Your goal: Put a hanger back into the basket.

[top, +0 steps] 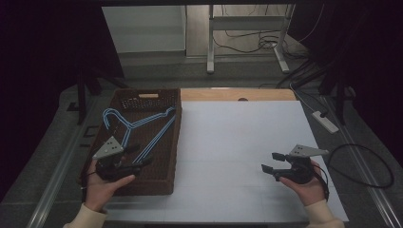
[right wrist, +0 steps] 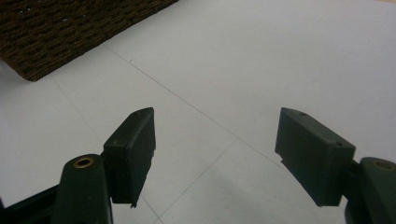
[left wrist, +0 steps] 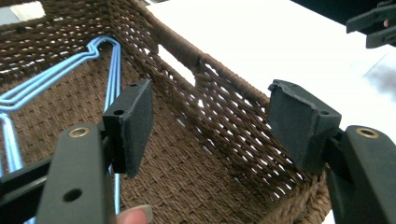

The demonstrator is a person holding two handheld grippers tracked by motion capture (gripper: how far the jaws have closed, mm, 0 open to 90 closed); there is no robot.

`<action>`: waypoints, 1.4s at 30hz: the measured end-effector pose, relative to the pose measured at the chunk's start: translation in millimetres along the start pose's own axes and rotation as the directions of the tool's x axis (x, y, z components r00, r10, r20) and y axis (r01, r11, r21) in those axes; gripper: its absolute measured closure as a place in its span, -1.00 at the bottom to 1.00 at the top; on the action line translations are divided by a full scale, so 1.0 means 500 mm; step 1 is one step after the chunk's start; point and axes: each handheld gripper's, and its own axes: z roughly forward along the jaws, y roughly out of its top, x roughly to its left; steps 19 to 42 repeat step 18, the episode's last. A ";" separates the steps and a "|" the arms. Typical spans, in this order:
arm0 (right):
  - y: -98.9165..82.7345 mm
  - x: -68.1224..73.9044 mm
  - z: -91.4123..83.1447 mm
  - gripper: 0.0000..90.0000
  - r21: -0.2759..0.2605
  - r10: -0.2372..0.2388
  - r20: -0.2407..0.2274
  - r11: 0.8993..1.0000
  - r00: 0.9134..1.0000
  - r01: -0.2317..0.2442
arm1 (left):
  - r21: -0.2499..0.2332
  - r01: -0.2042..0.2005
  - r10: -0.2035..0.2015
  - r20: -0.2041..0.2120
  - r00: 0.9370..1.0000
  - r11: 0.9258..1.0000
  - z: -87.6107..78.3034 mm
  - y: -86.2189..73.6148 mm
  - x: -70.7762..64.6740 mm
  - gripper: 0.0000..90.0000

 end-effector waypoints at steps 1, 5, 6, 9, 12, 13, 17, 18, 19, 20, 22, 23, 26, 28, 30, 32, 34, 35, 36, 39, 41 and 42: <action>-0.001 0.001 -0.001 -0.35 -0.003 -0.001 0.001 1.000 1.000 0.001 | 0.002 -0.001 0.001 0.002 1.000 1.000 0.002 -0.003 -0.002 -0.29; -0.003 0.002 -0.003 -0.36 -0.005 -0.004 0.007 1.000 1.000 0.004 | 0.001 0.010 -0.010 0.015 1.000 1.000 0.012 -0.013 -0.006 -0.29; -0.003 0.002 -0.003 -0.36 -0.005 -0.004 0.007 1.000 1.000 0.004 | 0.007 0.008 -0.008 0.015 1.000 1.000 0.015 -0.015 -0.008 -0.29; -0.004 0.001 -0.005 -0.36 -0.010 -0.005 0.011 1.000 1.000 0.005 | 0.009 0.011 -0.011 0.016 1.000 1.000 0.019 -0.018 -0.009 -0.29; -0.002 0.002 -0.008 -0.36 -0.022 -0.009 0.014 1.000 1.000 0.009 | 0.015 0.009 -0.009 0.019 1.000 1.000 0.024 -0.019 -0.013 -0.29; -0.002 0.002 -0.009 -0.36 -0.024 -0.008 0.014 1.000 1.000 0.009 | 0.015 0.009 -0.009 0.019 1.000 1.000 0.024 -0.019 -0.013 -0.29; -0.001 0.005 -0.012 -0.36 -0.035 -0.019 0.023 0.999 1.000 0.020 | 0.016 0.006 -0.006 0.020 1.000 1.000 0.026 -0.017 -0.018 -0.29; -0.001 0.005 -0.012 -0.36 -0.035 -0.019 0.023 0.999 1.000 0.020 | 0.016 0.006 -0.006 0.020 1.000 1.000 0.026 -0.017 -0.018 -0.29; -0.001 0.005 -0.012 -0.36 -0.035 -0.019 0.023 0.999 1.000 0.020 | 0.016 0.006 -0.006 0.020 1.000 1.000 0.026 -0.017 -0.018 -0.29; -0.001 0.005 -0.012 -0.36 -0.035 -0.019 0.023 0.999 1.000 0.020 | 0.016 0.006 -0.006 0.020 1.000 1.000 0.026 -0.017 -0.018 -0.29; -0.001 0.005 -0.012 -0.36 -0.035 -0.019 0.023 0.999 1.000 0.020 | 0.016 0.006 -0.006 0.020 1.000 1.000 0.026 -0.017 -0.018 -0.29; -0.001 0.005 -0.012 -0.36 -0.035 -0.019 0.023 0.999 1.000 0.020 | 0.016 0.006 -0.006 0.020 1.000 1.000 0.026 -0.017 -0.018 -0.29; -0.001 0.005 -0.012 -0.36 -0.035 -0.019 0.023 0.999 1.000 0.020 | 0.016 0.006 -0.006 0.020 1.000 1.000 0.026 -0.017 -0.018 -0.29; -0.001 0.005 -0.012 -0.36 -0.035 -0.019 0.023 0.999 1.000 0.020 | 0.016 0.006 -0.006 0.020 1.000 1.000 0.026 -0.017 -0.018 -0.29; -0.001 0.005 -0.012 -0.36 -0.035 -0.019 0.023 0.999 1.000 0.020 | 0.016 0.006 -0.006 0.020 1.000 1.000 0.026 -0.017 -0.018 -0.29; -0.001 0.005 -0.012 -0.36 -0.035 -0.019 0.023 0.999 1.000 0.020 | 0.016 0.006 -0.006 0.020 1.000 1.000 0.026 -0.017 -0.018 -0.29; -0.001 0.005 -0.012 -0.36 -0.035 -0.019 0.023 0.999 1.000 0.020 | 0.016 0.006 -0.006 0.020 1.000 1.000 0.026 -0.017 -0.018 -0.29; -0.001 0.005 -0.012 -0.36 -0.035 -0.019 0.023 0.999 1.000 0.020 | 0.016 0.006 -0.006 0.020 1.000 1.000 0.026 -0.017 -0.018 -0.29; -0.001 0.005 -0.012 -0.36 -0.035 -0.019 0.023 0.999 1.000 0.020 | 0.016 0.006 -0.006 0.020 1.000 1.000 0.026 -0.017 -0.018 -0.29; -0.001 0.005 -0.012 -0.36 -0.035 -0.019 0.023 0.999 1.000 0.020 | 0.016 0.006 -0.006 0.020 1.000 1.000 0.026 -0.017 -0.018 -0.29; -0.001 0.005 -0.012 -0.36 -0.035 -0.019 0.023 0.999 1.000 0.020 | 0.016 0.006 -0.006 0.020 1.000 1.000 0.026 -0.017 -0.018 -0.29; -0.001 0.005 -0.012 -0.36 -0.035 -0.019 0.023 0.999 1.000 0.020 | 0.016 0.006 -0.006 0.020 1.000 1.000 0.026 -0.017 -0.018 -0.29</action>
